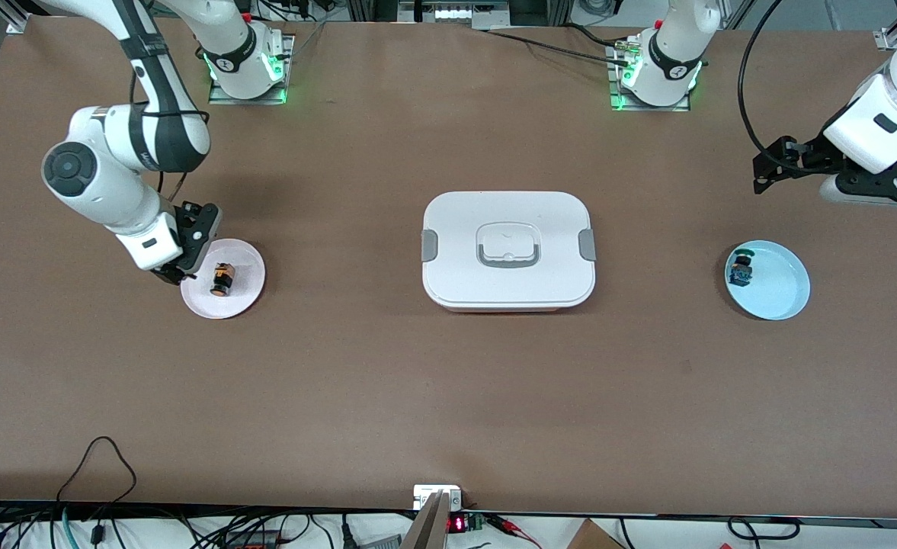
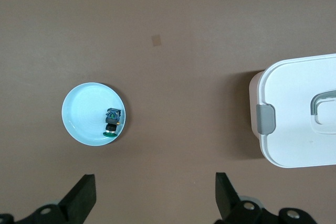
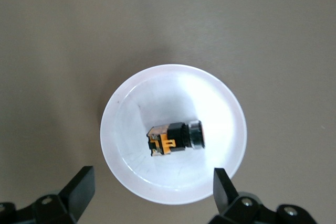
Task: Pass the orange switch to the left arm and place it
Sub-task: 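Lower the right gripper and close it on the orange switch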
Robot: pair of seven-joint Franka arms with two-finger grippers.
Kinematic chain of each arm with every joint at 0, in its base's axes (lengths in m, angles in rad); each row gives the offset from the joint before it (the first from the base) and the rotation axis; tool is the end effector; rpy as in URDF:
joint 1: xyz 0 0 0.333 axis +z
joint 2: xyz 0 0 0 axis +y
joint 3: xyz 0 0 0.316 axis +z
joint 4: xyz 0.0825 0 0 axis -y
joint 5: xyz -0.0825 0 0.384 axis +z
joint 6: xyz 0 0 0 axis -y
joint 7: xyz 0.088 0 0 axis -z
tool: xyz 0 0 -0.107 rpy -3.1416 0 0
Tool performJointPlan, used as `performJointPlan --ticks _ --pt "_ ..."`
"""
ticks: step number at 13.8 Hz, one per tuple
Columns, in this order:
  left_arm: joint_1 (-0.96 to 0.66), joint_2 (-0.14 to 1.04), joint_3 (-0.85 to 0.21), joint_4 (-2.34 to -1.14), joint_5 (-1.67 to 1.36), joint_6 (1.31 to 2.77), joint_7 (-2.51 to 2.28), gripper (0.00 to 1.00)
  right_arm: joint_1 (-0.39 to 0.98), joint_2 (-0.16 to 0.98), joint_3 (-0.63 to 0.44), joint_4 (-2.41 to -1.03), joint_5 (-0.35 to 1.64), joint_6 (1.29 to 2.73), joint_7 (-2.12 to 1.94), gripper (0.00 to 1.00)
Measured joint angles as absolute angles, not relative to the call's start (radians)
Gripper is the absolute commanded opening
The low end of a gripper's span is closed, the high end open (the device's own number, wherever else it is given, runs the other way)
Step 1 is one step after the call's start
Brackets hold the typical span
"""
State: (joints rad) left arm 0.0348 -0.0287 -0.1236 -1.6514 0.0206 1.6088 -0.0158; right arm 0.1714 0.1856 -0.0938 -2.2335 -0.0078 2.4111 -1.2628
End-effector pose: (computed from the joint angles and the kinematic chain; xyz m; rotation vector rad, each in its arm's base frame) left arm 0.5457 -0.0474 0.6054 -3.1146 0.1151 0.0200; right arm 0.5408 0.0421 0.2876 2.4433 1.9512 -0.0290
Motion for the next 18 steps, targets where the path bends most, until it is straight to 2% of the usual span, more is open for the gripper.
performJointPlan --ticks 6,18 --pt "0.047 -0.028 -0.115 -1.651 0.021 1.609 -0.015 1.0 0.169 0.336 -0.095 -2.249 -0.008 2.66 -1.4 1.0" --pt "0.045 -0.028 -0.125 -1.651 0.021 1.609 -0.015 1.0 0.156 0.366 -0.096 -2.266 -0.008 2.713 -1.406 1.0"
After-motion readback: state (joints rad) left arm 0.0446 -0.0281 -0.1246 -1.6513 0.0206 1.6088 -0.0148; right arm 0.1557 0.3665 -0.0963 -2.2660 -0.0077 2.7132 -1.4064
